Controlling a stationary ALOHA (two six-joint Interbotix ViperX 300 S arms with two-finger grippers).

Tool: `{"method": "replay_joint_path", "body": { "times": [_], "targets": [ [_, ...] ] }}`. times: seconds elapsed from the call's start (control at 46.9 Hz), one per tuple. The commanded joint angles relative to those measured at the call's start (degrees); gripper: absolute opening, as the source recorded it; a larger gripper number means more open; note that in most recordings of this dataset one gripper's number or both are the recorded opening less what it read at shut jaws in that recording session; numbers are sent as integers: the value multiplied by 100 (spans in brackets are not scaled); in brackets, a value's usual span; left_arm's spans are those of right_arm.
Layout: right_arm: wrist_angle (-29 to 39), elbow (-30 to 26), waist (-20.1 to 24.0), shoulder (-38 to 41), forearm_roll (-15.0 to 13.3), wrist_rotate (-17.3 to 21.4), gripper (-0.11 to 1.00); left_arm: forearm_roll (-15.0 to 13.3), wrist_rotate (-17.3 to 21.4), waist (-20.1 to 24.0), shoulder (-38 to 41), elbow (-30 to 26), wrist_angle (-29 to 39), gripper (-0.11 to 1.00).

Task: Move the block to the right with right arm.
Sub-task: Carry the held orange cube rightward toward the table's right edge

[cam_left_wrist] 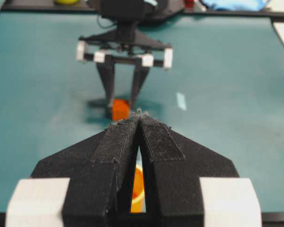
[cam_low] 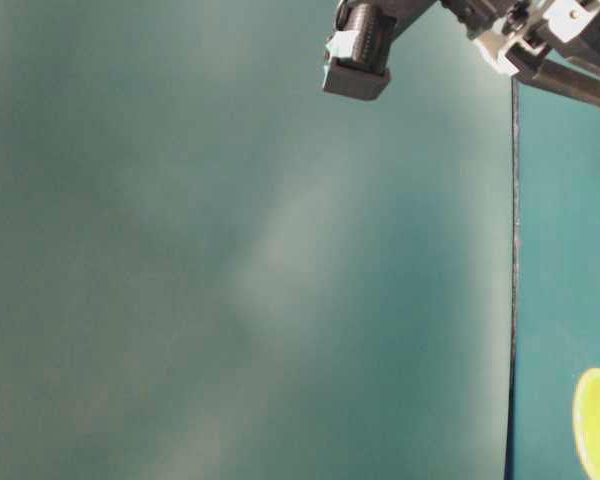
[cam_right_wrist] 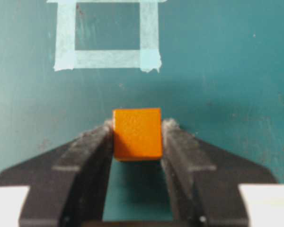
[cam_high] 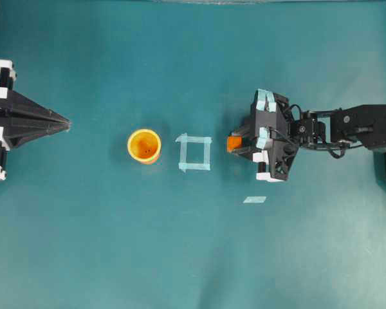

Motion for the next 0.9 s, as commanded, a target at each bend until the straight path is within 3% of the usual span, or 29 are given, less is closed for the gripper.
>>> {"method": "replay_joint_path", "body": {
  "times": [0.0, 0.128, 0.491, 0.875],
  "targets": [
    [88, -105, 97, -149, 9, 26, 40, 9, 0, 0, 18, -158, -26, 0],
    [545, -211, 220, -404, 9, 26, 40, 9, 0, 0, 18, -158, -9, 0],
    [2769, -483, 281, -1890, 18, 18, 40, 9, 0, 0, 18, -158, 9, 0],
    [3973, -185, 281, -3120, 176, 26, 40, 9, 0, 0, 26, -167, 9, 0]
  ]
}}
